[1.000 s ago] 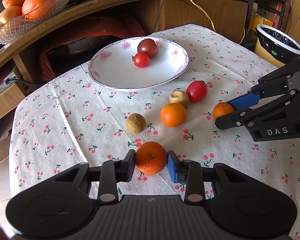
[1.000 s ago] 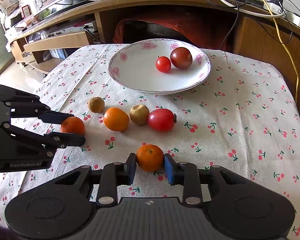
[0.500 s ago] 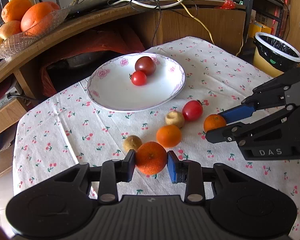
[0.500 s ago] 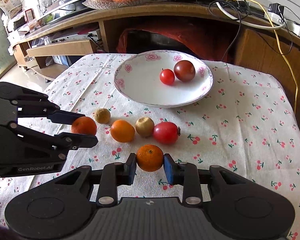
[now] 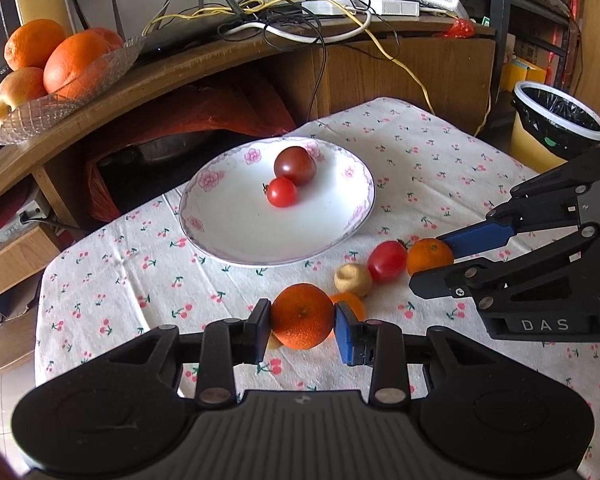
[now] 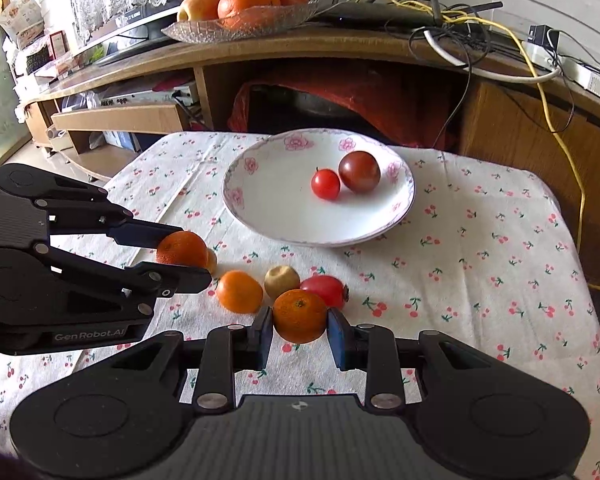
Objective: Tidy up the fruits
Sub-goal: 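Carry both held tangerines toward the white bowl and lower them inside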
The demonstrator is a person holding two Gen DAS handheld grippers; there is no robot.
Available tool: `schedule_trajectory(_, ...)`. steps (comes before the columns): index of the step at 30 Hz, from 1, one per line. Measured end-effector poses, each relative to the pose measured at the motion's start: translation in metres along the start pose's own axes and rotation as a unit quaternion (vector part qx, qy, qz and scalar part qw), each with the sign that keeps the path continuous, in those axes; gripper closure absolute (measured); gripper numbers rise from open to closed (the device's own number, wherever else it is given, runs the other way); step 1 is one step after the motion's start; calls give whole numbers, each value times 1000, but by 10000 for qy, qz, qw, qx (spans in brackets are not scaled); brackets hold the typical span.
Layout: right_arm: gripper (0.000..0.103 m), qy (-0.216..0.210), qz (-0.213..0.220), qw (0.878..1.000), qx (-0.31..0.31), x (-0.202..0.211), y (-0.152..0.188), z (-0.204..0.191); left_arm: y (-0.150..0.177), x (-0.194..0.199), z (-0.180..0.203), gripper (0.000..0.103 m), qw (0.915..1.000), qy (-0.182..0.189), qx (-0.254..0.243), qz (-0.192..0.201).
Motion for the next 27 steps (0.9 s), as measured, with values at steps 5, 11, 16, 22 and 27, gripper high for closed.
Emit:
schedule_trajectory(5,78,-13,104,9999,18,1,-6,-1,-4,0,0,61,10000,2,17,58)
schedule_trajectory(11,78,-2,193,9998,-5,1,-10,0,-9,-1,-3,61,9999,-52,61,112)
schedule_trajectory(16,78,27,255,9997,-31,-1,-15,3,-17,-5,-6,61,9996,-122,114,208)
schedule_trajectory(22,78,124,331,9993,-93,-7,-22,15,-28,-16,-16,61,9990,-230,225,295)
schedule_trajectory(27,78,165,367,9991,-97,-16,-30,23,-32,-25,-25,61,9984,-293,369,305)
Point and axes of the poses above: each gripper's, at about its wrist camera, not at the fingertips, and x roughly against the way its jaws point, z to its right, y to its underside, the point moved 2 cm from there along -x, roughly the way its jaws point, and after that the axes turned 9 degrees about z, right-handed, at the moved point
